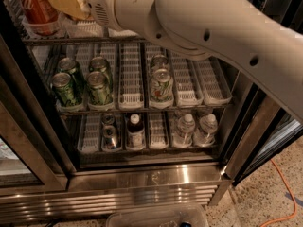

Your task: Pick orange can from middle shelf of fridge

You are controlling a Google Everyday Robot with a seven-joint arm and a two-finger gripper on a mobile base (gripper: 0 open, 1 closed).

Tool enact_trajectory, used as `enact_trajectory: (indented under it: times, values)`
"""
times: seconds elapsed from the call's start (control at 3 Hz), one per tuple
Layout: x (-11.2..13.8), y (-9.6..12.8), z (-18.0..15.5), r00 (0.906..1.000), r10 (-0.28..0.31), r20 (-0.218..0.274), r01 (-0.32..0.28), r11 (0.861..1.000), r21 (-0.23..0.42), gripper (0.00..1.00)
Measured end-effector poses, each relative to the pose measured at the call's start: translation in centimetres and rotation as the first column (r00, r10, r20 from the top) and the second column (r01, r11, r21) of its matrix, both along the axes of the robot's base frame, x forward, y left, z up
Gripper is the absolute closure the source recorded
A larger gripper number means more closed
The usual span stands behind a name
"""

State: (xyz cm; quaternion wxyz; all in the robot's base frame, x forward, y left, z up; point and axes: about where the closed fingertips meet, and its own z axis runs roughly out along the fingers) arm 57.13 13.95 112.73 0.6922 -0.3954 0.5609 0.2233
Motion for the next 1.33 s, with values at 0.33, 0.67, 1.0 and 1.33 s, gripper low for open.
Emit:
enact_trajectory:
  times: [0.33, 0.67, 1.0, 1.33]
  values:
    - [-1.3, -0.5, -0.8, 0.9987, 0.043, -0.027, -0.044, 0.998, -0.04, 1.0]
    - [-2.7, -1.2, -1.8, 0.994, 0.096, -0.053, -0.1, 0.992, -0.079, 1.0]
    - [-4.1, -1.6, -3.1, 0.9859, 0.139, -0.092, -0.148, 0.984, -0.099, 1.0]
    - [-5.1, -1.9, -4.6, 0.9773, 0.164, -0.134, -0.179, 0.978, -0.108, 1.0]
